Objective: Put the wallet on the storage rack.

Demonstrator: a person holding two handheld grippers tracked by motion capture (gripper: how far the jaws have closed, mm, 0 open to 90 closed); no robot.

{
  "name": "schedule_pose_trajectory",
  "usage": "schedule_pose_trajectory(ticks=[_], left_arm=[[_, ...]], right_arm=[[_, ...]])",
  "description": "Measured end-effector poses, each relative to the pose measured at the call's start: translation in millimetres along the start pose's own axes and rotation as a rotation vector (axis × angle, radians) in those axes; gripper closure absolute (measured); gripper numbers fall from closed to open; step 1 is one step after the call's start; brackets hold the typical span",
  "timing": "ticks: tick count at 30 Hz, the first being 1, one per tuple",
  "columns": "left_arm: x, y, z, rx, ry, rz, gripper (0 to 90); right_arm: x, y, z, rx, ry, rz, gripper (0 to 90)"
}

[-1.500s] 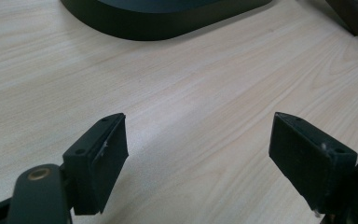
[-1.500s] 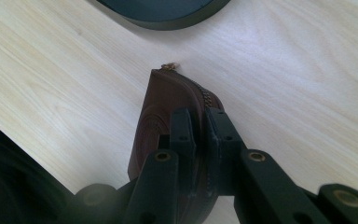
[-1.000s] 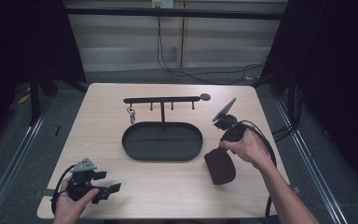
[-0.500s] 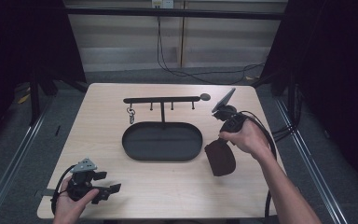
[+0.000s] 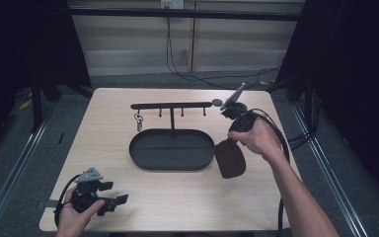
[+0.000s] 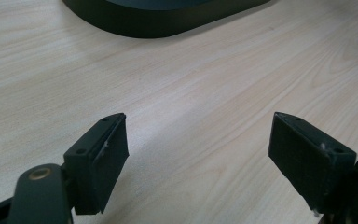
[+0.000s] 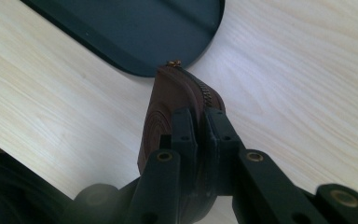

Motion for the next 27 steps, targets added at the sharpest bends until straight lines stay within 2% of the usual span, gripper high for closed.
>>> schedule_pose_trajectory(ticks=[6, 13, 17, 23, 27], left_arm=[[0.5, -0.1, -0.2, -0.002, -0.005, 0.002, 19.8], [0.4, -0.9, 0.8, -0.003, -0.006, 0.001, 19.8], [-1.0, -0.8, 0.9, -0.003, 0.001, 0.007, 20.2], [-0.8, -0.7, 1.3, -0.003, 0.0, 0.002, 20.1], [-0.9, -0.3, 1.7, 0.004, 0.004, 0.002, 20.1]], right_arm=[[-3.0, 10.6, 6.4, 0.049, 0.021, -0.001, 83.2], [-5.8, 21.2, 9.4, 0.123, 0.09, -0.018, 83.3], [-8.3, 26.0, 5.9, 0.139, 0.118, -0.004, 83.4], [-8.2, 34.2, 0.0, 0.185, 0.161, -0.02, 83.4], [-11.3, 40.6, -5.1, 0.211, 0.207, -0.039, 83.4]])
Point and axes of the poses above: each handheld gripper's, and its own axes: z roughly backward along the jaws, y roughly out of its top, x roughly to its right, the point moved 7 cm from there along -z, roughly forward along the jaws, and after that the axes turned 2 degrees about y, right-handed, at the moved point
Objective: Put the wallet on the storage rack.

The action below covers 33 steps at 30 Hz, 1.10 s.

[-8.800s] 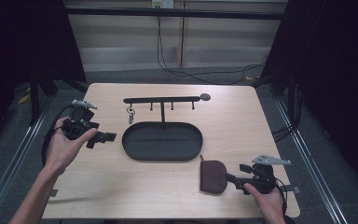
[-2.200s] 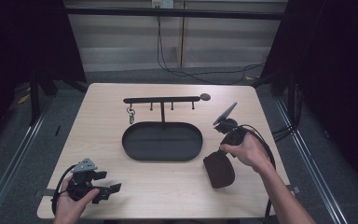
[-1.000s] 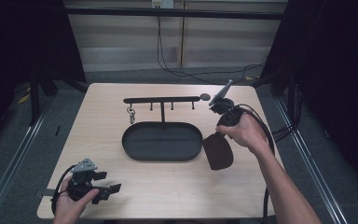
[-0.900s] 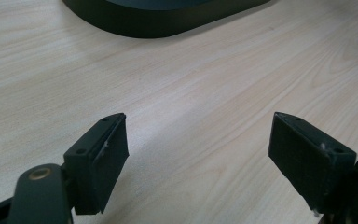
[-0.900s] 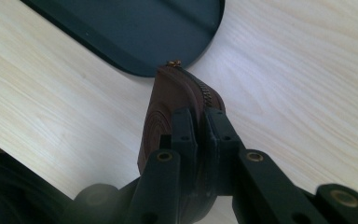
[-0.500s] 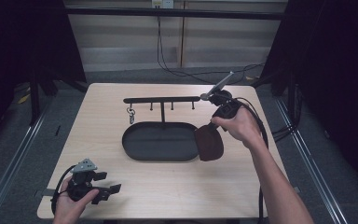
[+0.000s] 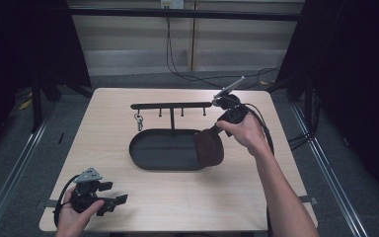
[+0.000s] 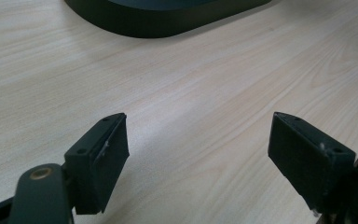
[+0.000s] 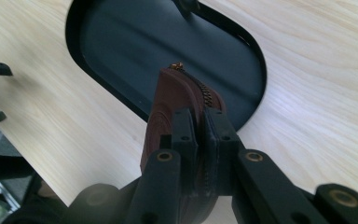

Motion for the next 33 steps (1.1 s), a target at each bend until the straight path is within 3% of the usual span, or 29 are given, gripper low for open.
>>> schedule_pose_trajectory(ticks=[6, 11, 16, 18, 33], left_arm=[[-2.3, 0.7, 2.0, 0.009, 0.004, 0.015, 20.0], [-0.6, 0.3, 0.8, 0.005, 0.006, 0.004, 20.0], [-0.8, 0.7, 1.6, 0.009, -0.002, 0.011, 19.9], [-1.2, 1.1, 2.0, 0.013, -0.001, 0.011, 19.7], [-1.1, 2.9, 4.2, 0.037, -0.006, 0.011, 19.6]], right_arm=[[0.0, 7.2, -0.9, 0.05, 0.044, -0.019, 83.6], [2.4, 10.2, -7.1, 0.073, 0.037, -0.042, 84.0], [6.6, 13.9, -17.0, 0.109, 0.062, -0.062, 84.1], [6.7, 14.9, -20.9, 0.112, 0.089, -0.062, 84.1], [10.2, 19.6, -37.3, 0.182, 0.171, -0.109, 84.3]])
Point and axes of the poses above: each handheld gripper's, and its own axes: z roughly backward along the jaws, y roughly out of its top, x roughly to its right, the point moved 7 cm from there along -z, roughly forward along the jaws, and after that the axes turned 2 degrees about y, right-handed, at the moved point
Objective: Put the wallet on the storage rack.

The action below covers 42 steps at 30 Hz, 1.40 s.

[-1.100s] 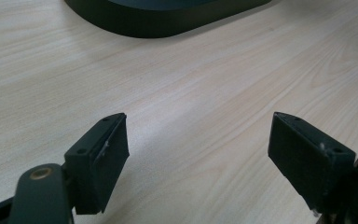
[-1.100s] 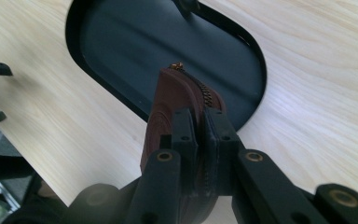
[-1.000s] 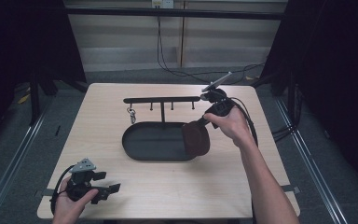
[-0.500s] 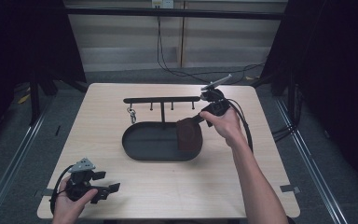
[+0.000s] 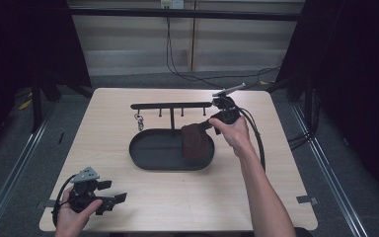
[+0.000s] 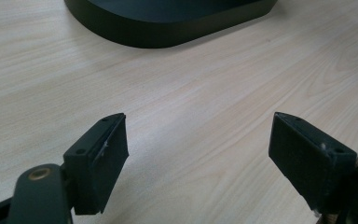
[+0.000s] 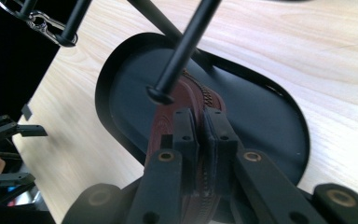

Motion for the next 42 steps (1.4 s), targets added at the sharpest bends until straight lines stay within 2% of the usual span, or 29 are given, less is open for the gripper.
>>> schedule_pose_trajectory(ticks=[7, 13, 15, 23, 25, 27, 31, 35, 38, 42], left_arm=[[0.1, 0.5, 0.6, 0.007, -0.003, 0.003, 19.6], [-0.2, 0.7, 0.7, 0.009, -0.002, 0.003, 19.6], [-0.3, 0.7, 1.0, 0.01, -0.001, 0.003, 19.6], [-0.8, 0.4, 1.3, 0.008, -0.015, 0.015, 19.6], [-1.0, 0.5, 1.5, 0.01, -0.015, 0.015, 19.6], [-0.8, 0.5, 1.3, 0.011, -0.014, 0.015, 19.6], [-0.7, 0.4, 1.4, 0.009, -0.016, 0.015, 19.6], [-0.3, 0.3, 1.5, 0.005, -0.019, 0.012, 19.6], [1.1, 0.2, 0.5, 0.004, -0.021, 0.009, 19.6], [0.2, 0.4, 0.2, 0.002, -0.02, 0.006, 19.6]], right_arm=[[11.3, -5.2, -12.7, 0.012, 0.008, -0.029, 84.3], [16.9, -7.3, -20.9, 0.041, 0.018, -0.04, 84.4], [19.5, -6.9, -22.9, 0.071, 0.021, -0.041, 84.5], [29.4, -13.6, -38.0, 0.078, 0.027, -0.076, 84.5], [31.5, -15.1, -42.5, 0.076, 0.028, -0.072, 84.5], [32.9, -16.8, -45.8, 0.076, 0.036, -0.097, 84.4], [37.6, -20.1, -51.6, 0.081, 0.021, -0.119, 84.1], [40.9, -22.9, -54.1, 0.08, 0.013, -0.12, 83.5], [45.5, -26.3, -57.1, 0.064, -0.027, -0.114, 82.8], [48.8, -28.6, -58.8, 0.068, -0.045, -0.106, 82.5]])
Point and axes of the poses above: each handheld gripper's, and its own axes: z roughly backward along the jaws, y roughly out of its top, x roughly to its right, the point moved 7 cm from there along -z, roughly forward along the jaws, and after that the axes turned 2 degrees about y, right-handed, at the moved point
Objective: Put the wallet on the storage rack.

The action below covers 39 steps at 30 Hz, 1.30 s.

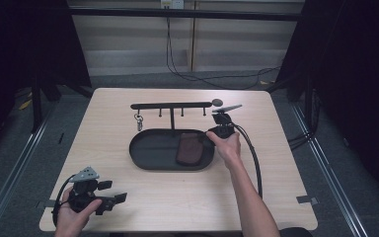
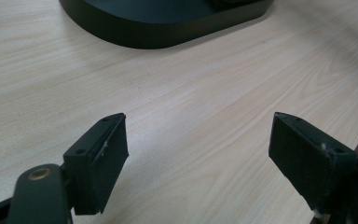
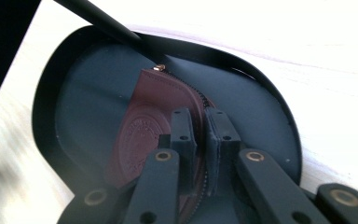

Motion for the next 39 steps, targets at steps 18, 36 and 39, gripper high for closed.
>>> schedule_pose_trajectory(ticks=[18, 36, 39], left_arm=[[-0.1, 1.3, 1.9, 0.016, 0.0, 0.006, 19.6], [-0.5, 1.9, 2.3, 0.019, -0.001, 0.007, 19.6], [-0.8, 1.8, 2.4, 0.018, 0.003, 0.007, 19.6]], right_arm=[[15.1, -8.4, 1.0, -0.009, -0.108, 0.009, 78.4], [7.0, 1.0, 23.4, 0.125, -0.099, 0.107, 18.5], [4.1, 0.7, 28.1, 0.14, -0.088, 0.118, 14.0]])
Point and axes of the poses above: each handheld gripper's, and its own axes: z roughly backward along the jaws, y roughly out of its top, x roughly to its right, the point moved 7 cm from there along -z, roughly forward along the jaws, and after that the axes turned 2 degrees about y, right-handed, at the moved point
